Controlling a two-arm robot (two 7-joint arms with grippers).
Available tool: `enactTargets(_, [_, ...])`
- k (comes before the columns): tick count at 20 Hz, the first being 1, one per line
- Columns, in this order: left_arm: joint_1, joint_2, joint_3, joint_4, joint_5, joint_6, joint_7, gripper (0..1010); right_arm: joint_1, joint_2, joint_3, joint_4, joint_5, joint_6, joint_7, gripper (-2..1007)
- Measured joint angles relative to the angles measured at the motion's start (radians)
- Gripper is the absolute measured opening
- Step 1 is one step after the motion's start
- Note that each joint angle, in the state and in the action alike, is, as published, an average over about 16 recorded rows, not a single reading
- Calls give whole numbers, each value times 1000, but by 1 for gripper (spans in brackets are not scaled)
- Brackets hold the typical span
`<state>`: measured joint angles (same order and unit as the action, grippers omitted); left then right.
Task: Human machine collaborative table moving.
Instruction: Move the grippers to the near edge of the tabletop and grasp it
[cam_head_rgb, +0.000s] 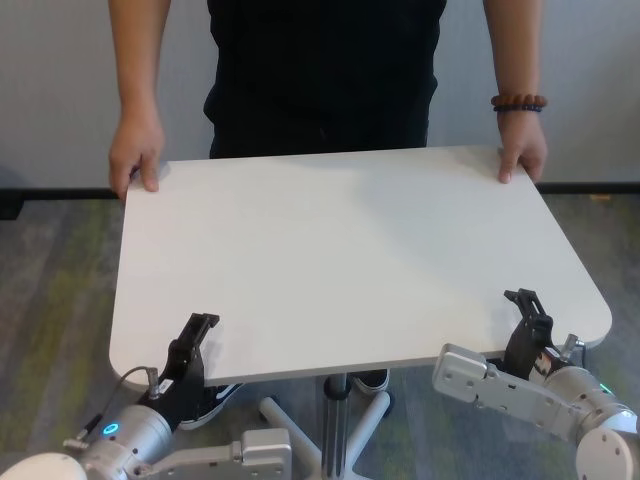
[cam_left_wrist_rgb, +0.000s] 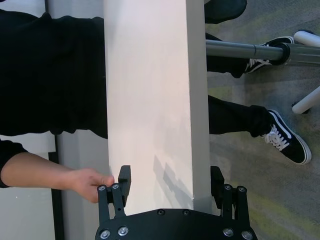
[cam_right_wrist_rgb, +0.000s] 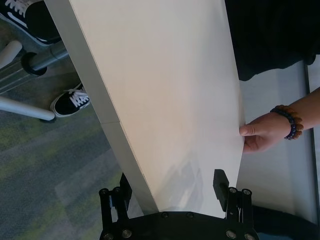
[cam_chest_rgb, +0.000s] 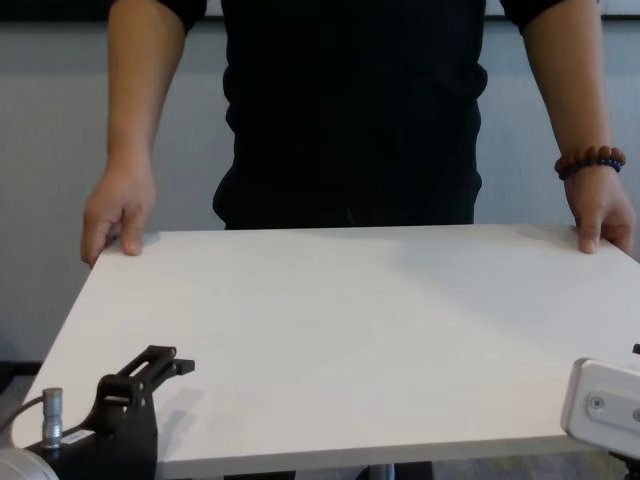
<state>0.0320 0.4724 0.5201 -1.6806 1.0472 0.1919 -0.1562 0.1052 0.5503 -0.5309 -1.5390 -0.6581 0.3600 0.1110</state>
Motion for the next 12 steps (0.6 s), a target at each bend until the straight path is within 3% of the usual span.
enactTargets(12, [11,-2,0,5,0,3,2,1001,-9,-17,27,4,-6,-11,21,1005])
